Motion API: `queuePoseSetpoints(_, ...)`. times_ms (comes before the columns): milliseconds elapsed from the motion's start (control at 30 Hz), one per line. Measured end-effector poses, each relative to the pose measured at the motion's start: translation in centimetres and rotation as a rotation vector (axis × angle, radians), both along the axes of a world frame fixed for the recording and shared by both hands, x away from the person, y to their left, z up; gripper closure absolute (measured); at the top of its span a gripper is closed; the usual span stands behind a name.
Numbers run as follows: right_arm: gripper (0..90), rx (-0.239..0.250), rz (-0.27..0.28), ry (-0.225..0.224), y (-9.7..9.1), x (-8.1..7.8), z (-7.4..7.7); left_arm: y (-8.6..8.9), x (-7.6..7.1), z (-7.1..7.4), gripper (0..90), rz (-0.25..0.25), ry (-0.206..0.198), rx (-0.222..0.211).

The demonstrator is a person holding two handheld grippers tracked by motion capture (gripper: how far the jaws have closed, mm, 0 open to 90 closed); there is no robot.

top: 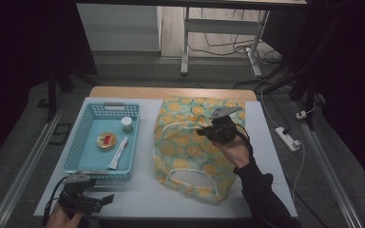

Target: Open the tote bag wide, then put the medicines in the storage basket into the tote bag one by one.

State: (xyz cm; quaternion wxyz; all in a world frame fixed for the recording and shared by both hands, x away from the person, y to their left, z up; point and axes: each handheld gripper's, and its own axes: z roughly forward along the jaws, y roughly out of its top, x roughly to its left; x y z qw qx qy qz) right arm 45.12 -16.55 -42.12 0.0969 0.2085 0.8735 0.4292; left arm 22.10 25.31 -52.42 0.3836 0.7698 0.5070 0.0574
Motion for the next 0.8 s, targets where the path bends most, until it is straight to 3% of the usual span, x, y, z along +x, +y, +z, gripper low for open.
queuePoseSetpoints(800, 90.0, 0.004, -0.005, -0.007, -0.52, 0.18, -0.04, -0.01, -0.32, 0.24, 0.5, 0.015, -0.032, 0.011)
